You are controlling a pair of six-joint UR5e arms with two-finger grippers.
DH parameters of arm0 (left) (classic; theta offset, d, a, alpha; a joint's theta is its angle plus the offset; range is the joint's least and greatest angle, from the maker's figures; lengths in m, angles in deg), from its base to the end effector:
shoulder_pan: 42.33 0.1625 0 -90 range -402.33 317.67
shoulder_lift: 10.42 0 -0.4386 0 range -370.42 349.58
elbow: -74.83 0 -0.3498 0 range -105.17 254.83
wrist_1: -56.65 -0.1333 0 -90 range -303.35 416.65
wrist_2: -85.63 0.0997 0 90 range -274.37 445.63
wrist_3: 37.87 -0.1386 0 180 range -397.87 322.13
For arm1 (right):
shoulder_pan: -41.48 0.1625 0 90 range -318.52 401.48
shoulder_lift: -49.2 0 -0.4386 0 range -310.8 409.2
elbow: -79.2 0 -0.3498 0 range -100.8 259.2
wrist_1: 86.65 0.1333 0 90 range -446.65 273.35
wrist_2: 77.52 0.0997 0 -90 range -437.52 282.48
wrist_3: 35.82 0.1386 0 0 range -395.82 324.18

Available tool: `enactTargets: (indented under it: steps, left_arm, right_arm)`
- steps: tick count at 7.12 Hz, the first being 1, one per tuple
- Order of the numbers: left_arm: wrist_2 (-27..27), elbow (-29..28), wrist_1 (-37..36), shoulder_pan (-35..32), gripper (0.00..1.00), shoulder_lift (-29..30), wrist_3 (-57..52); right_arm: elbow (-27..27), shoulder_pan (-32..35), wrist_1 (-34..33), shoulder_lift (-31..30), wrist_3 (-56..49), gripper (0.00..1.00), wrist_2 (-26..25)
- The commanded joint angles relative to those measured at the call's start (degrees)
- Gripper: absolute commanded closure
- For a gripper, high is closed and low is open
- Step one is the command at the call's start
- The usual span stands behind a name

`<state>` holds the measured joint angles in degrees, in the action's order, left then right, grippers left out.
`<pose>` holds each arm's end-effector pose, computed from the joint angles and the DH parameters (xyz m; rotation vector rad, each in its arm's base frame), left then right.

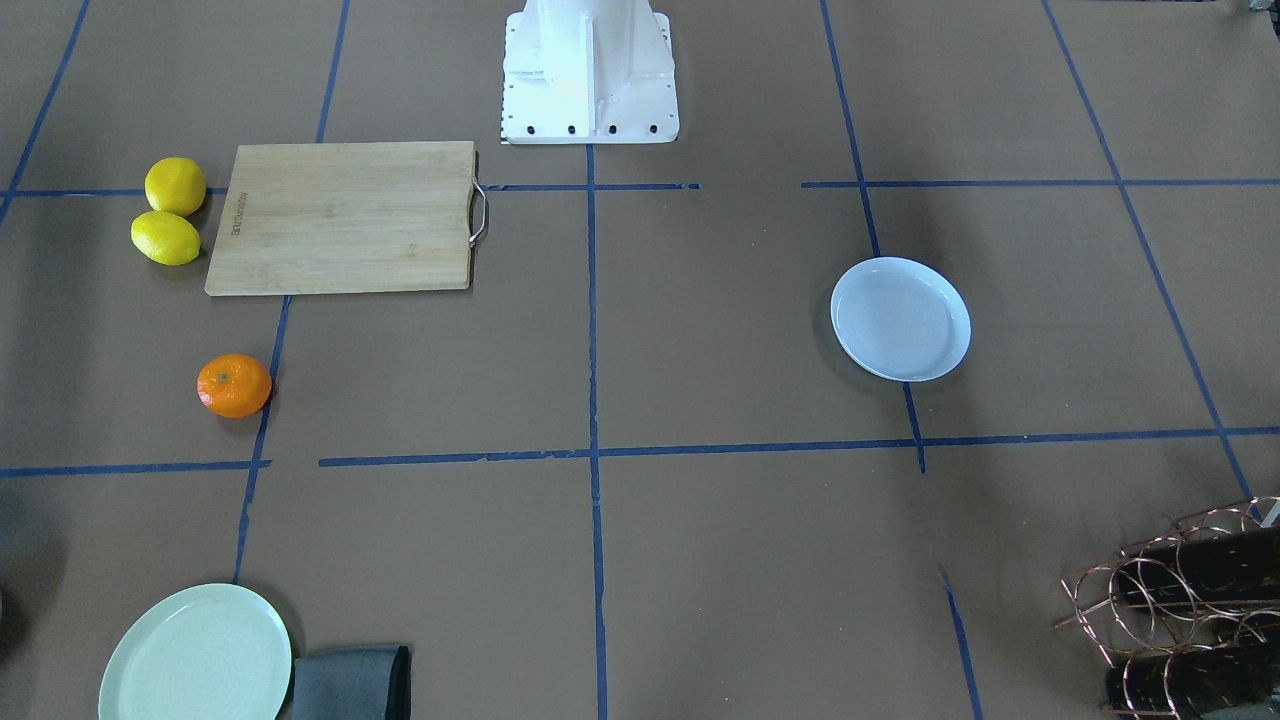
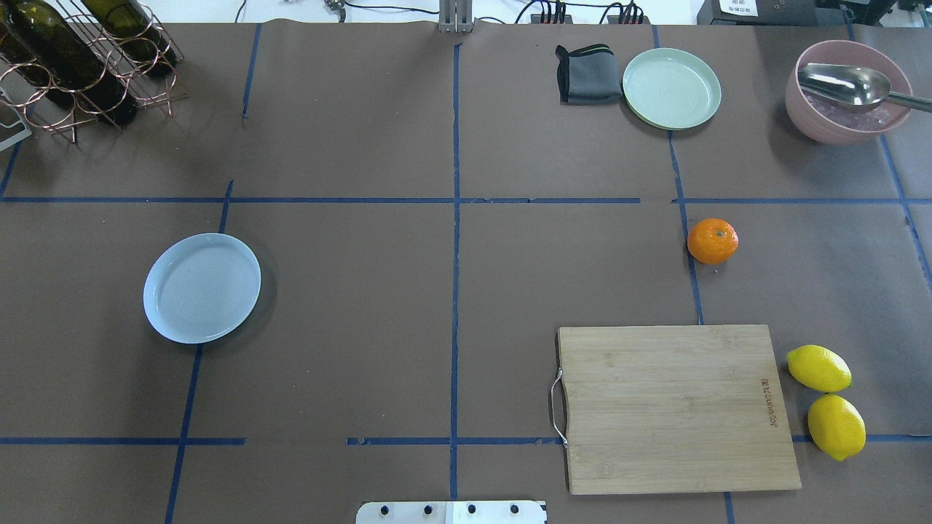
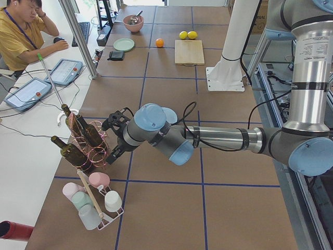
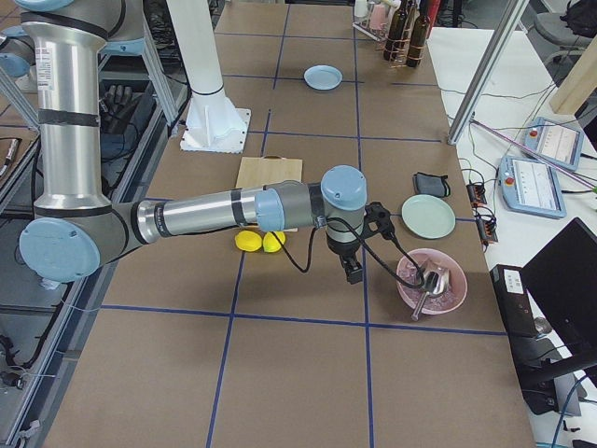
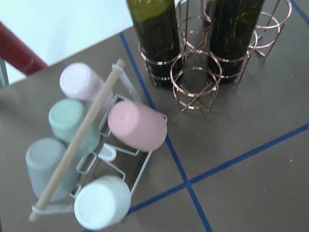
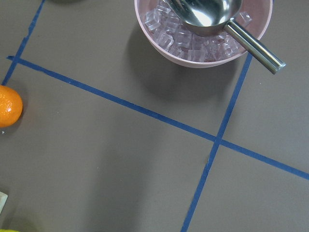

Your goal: Pick orange to plate

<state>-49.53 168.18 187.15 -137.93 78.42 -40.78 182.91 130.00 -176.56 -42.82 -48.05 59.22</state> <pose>-0.0817 -0.4745 0.5919 0.7583 0.6955 0.2506 0.0209 -0.4448 0.6026 0.2704 -0.7942 -0.3090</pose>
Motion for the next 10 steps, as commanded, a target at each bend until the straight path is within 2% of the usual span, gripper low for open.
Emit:
enactTargets:
  steps: [1, 2, 3, 4, 6, 7, 9, 10]
  left_arm:
    - [-0.01, -0.36, 14.51, 5.82, 0.0, -2.95, 2.99]
    - [0.08, -0.62, 18.78, 13.35, 0.0, -4.01, 9.52]
    - [0.69, -0.1, 19.17, 21.0, 0.0, -3.76, 23.77]
    - [6.18, 0.08, 20.83, 25.16, 0.0, -3.67, 30.78]
    - [22.85, 0.08, 23.39, 36.65, 0.0, -3.5, 48.77]
    - [29.54, -0.01, 23.48, 42.11, 0.0, -3.58, 53.39]
    - [38.8, -0.62, 23.92, 50.56, 0.0, -3.58, 61.14]
    - [41.02, -0.54, 23.92, 53.39, 0.0, -3.58, 63.61]
  right_arm:
    - [-0.01, -0.01, 2.53, -0.61, 0.01, 0.0, 0.45]
    - [-0.18, -0.01, 3.33, -0.79, 0.1, 0.0, 0.54]
    - [-0.36, -0.01, 3.34, -0.88, 0.1, 0.0, 0.54]
    - [-0.36, -0.01, 3.34, -1.23, 0.1, 0.0, 0.54]
    - [-0.27, -0.01, 3.42, -1.76, 0.1, 0.0, 0.54]
    - [-0.36, -0.01, 3.42, -1.76, 0.1, 0.0, 0.54]
    - [-0.18, -0.01, 3.42, -2.29, 0.1, 0.0, 0.54]
    - [-0.1, -0.01, 3.42, -2.29, 0.1, 0.0, 0.54]
